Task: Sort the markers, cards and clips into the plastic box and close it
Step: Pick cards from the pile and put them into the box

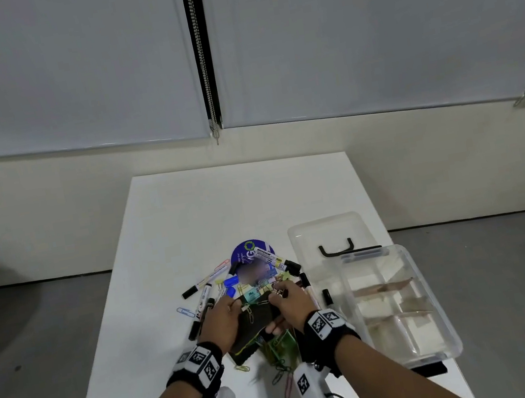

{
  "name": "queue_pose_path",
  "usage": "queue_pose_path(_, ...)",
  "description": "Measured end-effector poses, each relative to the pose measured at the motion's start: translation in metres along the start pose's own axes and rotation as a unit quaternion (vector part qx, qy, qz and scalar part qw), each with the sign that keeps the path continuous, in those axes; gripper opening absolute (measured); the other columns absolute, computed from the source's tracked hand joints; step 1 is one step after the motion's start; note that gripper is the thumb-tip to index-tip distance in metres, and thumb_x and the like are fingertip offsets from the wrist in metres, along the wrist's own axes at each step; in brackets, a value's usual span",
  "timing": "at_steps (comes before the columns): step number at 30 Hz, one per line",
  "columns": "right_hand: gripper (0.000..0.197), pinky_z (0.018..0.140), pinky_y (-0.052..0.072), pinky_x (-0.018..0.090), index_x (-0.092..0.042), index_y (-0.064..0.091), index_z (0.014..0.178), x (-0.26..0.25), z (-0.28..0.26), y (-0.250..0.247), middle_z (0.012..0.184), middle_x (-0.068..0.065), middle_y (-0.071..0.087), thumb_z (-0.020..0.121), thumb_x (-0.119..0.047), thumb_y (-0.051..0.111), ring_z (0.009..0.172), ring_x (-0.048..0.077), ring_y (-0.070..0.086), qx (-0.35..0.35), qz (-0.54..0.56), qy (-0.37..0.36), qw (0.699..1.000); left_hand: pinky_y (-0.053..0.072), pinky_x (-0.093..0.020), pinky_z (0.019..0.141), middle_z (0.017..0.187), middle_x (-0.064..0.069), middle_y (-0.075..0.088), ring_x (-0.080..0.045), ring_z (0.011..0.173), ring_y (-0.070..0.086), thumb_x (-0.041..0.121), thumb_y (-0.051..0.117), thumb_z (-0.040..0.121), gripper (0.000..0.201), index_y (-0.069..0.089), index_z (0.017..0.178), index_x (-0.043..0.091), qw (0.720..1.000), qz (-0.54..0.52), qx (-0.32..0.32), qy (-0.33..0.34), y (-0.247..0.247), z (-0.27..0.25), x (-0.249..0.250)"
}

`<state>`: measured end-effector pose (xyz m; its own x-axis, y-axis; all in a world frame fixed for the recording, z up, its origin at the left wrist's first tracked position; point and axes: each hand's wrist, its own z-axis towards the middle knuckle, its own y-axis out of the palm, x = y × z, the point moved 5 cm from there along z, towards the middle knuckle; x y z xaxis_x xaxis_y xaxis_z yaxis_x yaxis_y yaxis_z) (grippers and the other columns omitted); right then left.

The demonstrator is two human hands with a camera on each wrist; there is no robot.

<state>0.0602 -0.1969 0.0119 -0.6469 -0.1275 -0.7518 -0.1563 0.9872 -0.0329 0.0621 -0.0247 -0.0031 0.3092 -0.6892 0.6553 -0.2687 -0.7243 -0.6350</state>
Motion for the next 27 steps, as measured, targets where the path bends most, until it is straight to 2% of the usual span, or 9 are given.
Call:
queue_pose_path(2,0.022,0.044,0.054,0.031,-0.012,0.038,0.119,0.006,0.003,-0.003,0.074,0.018,0.069,0.098,-0.016,0.045,0.045,0.025,0.065,0.010,-0.003,0.019,1.000,0.048,-0.039,0.089,0.108,-0.011,0.067,-0.030,0.100,0.062,0.045,0.039,0.099,0.033,0.052,0.113,0.018,0.999,0.001,-0.007,-0.036,0.003,-0.002,-0.004)
queue_pose_path(5,0.019,0.044,0.054,0.031,-0.008,0.039,0.115,0.008,0.006,-0.011,0.080,0.022,0.067,0.099,-0.018,0.044,0.045,0.027,0.064,0.023,0.002,0.037,0.999,0.047,-0.032,0.089,0.118,0.001,0.060,-0.020,0.108,0.061,0.070,0.044,0.086,0.060,0.044,0.131,0.029,0.999,-0.014,-0.051,-0.005,0.015,-0.009,0.013)
queue_pose_path(7,0.019,0.045,0.054,0.032,-0.007,0.040,0.113,0.005,0.006,-0.016,0.077,0.021,0.067,0.099,-0.019,0.044,0.046,0.028,0.064,0.021,-0.006,0.037,0.999,0.049,-0.026,0.083,0.112,0.006,0.058,-0.015,0.104,0.060,0.067,0.051,0.085,0.055,0.050,0.125,0.029,0.995,-0.036,-0.090,-0.001,0.022,-0.015,0.024)
queue_pose_path(10,0.014,0.044,0.053,0.030,-0.008,0.042,0.108,0.001,0.002,-0.021,0.070,0.018,0.068,0.100,-0.020,0.043,0.046,0.026,0.065,0.003,-0.025,0.034,0.999,0.051,-0.038,0.079,0.093,-0.009,0.067,-0.025,0.088,0.065,0.050,0.051,0.094,0.040,0.062,0.097,0.012,0.997,-0.010,-0.070,0.008,0.022,-0.009,0.027)
queue_pose_path(15,0.013,0.056,0.060,0.038,-0.015,0.045,0.100,-0.003,0.000,-0.024,0.073,0.014,0.070,0.094,-0.026,0.050,0.057,0.029,0.069,-0.013,-0.083,0.021,0.996,0.048,-0.036,0.083,0.095,-0.008,0.067,-0.026,0.091,0.064,0.029,0.043,0.100,0.022,0.060,0.091,0.017,0.998,0.047,-0.020,-0.026,0.013,0.000,0.019)
queue_pose_path(19,0.011,0.055,0.060,0.037,-0.014,0.045,0.099,-0.011,-0.003,-0.031,0.075,0.018,0.070,0.095,-0.024,0.047,0.058,0.029,0.069,-0.016,-0.075,0.026,0.997,0.046,-0.032,0.083,0.108,0.001,0.063,-0.021,0.102,0.063,0.054,0.046,0.094,0.043,0.050,0.126,0.026,0.999,0.017,-0.034,0.006,0.018,-0.007,0.035)
queue_pose_path(22,0.010,0.045,0.056,0.028,-0.012,0.043,0.092,-0.019,-0.014,-0.034,0.067,0.019,0.065,0.101,-0.017,0.042,0.044,0.021,0.066,-0.057,-0.061,0.030,0.996,0.052,-0.037,0.079,0.092,0.007,0.067,-0.018,0.088,0.066,0.064,0.043,0.090,0.044,0.060,0.100,0.025,0.994,0.016,-0.105,0.018,0.028,-0.015,0.052)
queue_pose_path(25,0.008,0.052,0.059,0.031,-0.013,0.042,0.095,-0.022,-0.024,-0.040,0.083,0.020,0.065,0.100,-0.019,0.045,0.050,0.021,0.068,-0.096,-0.083,0.024,0.992,0.050,-0.038,0.079,0.087,-0.006,0.068,-0.022,0.083,0.065,0.051,0.042,0.096,0.040,0.063,0.092,0.017,0.994,0.027,-0.104,0.024,0.027,-0.011,0.062)
queue_pose_path(27,0.028,0.070,0.058,0.033,-0.014,0.045,0.114,-0.026,-0.025,-0.053,0.105,0.015,0.061,0.094,-0.031,0.057,0.077,0.022,0.069,-0.098,-0.190,-0.052,0.976,0.047,-0.037,0.077,0.090,-0.009,0.067,-0.027,0.087,0.064,0.038,0.040,0.101,0.037,0.062,0.090,0.011,0.994,0.026,-0.098,0.026,0.027,-0.007,0.067)
